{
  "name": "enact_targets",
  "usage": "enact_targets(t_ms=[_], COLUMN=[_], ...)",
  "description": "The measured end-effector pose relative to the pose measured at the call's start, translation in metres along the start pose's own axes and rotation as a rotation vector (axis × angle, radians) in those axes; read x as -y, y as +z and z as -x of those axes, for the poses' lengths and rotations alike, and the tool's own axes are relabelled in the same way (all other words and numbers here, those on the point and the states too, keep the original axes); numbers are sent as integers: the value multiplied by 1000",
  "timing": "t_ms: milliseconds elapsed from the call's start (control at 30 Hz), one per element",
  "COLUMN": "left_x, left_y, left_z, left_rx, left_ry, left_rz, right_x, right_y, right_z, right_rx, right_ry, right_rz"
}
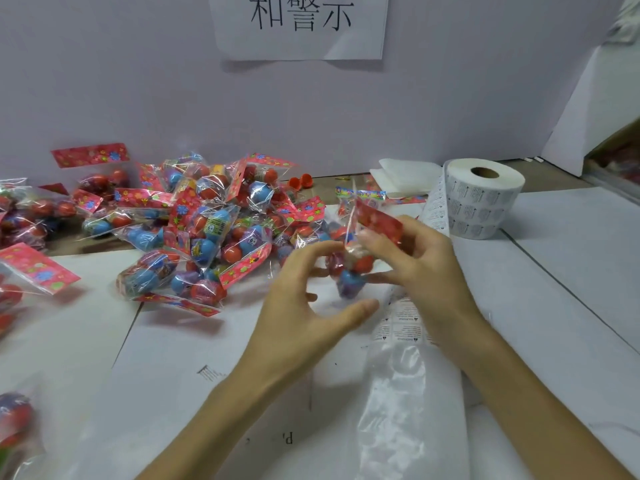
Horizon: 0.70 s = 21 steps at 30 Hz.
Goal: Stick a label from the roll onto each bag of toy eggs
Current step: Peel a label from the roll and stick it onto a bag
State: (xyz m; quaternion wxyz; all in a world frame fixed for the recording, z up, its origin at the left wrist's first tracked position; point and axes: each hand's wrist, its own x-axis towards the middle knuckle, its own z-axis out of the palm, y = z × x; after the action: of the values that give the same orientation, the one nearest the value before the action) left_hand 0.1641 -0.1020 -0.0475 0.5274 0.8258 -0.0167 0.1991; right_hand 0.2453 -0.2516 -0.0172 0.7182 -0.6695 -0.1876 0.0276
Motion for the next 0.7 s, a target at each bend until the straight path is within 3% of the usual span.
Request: enact_targets(t_ms=[133,200,333,433,533,700], left_x=[6,9,11,12,14,16], left_y=[-3,-9,-17,-19,-18,-17], left_z=[-3,-7,-13,-14,-13,-12], left_rx=[-85,-161,-165,-128,-114,-152], left_ry=[-85,-181,-379,-419,-400,-212], left_rz=[74,174,406,345,231,-99], right_x=[4,7,8,6,1,4], right_y=[1,2,-15,-38,-49,-42], right_z=[5,5,-6,-13,-19,-18], right_rx=[236,242,-186,-462,-519,-455], right_ry=[15,-42,-191,-170,-37,87], right_rz=[-22,15,259,485,576,372])
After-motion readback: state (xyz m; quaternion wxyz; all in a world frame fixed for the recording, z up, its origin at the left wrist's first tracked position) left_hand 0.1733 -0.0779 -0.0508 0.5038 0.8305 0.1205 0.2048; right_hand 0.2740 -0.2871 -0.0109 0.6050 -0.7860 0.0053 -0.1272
